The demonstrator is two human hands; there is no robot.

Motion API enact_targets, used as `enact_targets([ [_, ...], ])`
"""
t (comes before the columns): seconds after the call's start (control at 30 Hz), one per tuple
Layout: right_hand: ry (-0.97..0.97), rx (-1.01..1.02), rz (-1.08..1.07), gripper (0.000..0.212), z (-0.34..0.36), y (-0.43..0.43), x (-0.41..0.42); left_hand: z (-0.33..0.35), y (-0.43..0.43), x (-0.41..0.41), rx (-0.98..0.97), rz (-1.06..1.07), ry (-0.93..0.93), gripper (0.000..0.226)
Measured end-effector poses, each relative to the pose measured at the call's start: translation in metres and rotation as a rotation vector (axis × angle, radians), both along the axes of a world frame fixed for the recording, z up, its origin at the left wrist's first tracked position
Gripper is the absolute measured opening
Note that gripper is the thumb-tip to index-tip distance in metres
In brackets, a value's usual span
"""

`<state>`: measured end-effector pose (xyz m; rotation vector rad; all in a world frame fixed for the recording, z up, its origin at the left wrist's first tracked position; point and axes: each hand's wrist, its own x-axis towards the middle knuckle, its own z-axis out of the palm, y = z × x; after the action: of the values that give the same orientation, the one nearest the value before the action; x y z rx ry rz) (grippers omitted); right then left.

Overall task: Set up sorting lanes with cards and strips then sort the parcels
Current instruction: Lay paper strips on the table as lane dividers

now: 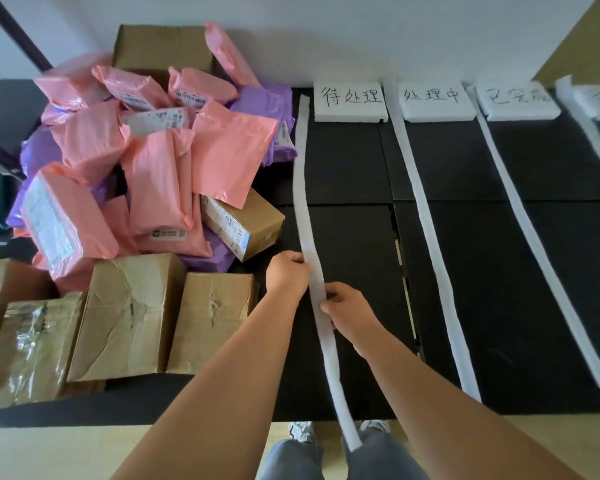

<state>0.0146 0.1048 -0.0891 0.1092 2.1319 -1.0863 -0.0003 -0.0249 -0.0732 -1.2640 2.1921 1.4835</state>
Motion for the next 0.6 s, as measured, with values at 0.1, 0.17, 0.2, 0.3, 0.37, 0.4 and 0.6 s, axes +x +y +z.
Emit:
enact_targets([
  [0.1,-0.034,-0.031,0.015,0.037,0.004,0.001,0.000,0.002,0.001,-0.008,-0.016,-0.004,-0.009,0.033],
  [0.17,-0.045,-0.033,0.018,0.039,0.003,0.002,0.000,0.003,0.000,-0.015,-0.007,-0.010,-0.033,0.033],
  [0.2,-0.046,-0.032,0.015,0.041,0.002,0.002,0.000,0.004,-0.001,-0.017,0.001,-0.014,-0.038,0.034],
  [0.3,-0.039,-0.030,0.000,0.044,-0.002,0.004,-0.001,0.006,-0.003,-0.023,0.002,-0.057,-0.047,0.040],
  [0.37,-0.017,-0.006,-0.019,0.040,-0.004,0.003,-0.004,0.008,-0.003,-0.025,-0.038,-0.113,-0.046,0.044],
  [0.4,-0.006,0.009,-0.028,0.037,-0.005,0.001,-0.006,0.009,-0.003,-0.025,-0.066,-0.152,-0.041,0.045],
  [0.6,0.048,0.091,-0.041,0.028,-0.013,-0.009,-0.013,0.018,-0.003,-0.020,-0.214,-0.417,-0.063,0.044],
])
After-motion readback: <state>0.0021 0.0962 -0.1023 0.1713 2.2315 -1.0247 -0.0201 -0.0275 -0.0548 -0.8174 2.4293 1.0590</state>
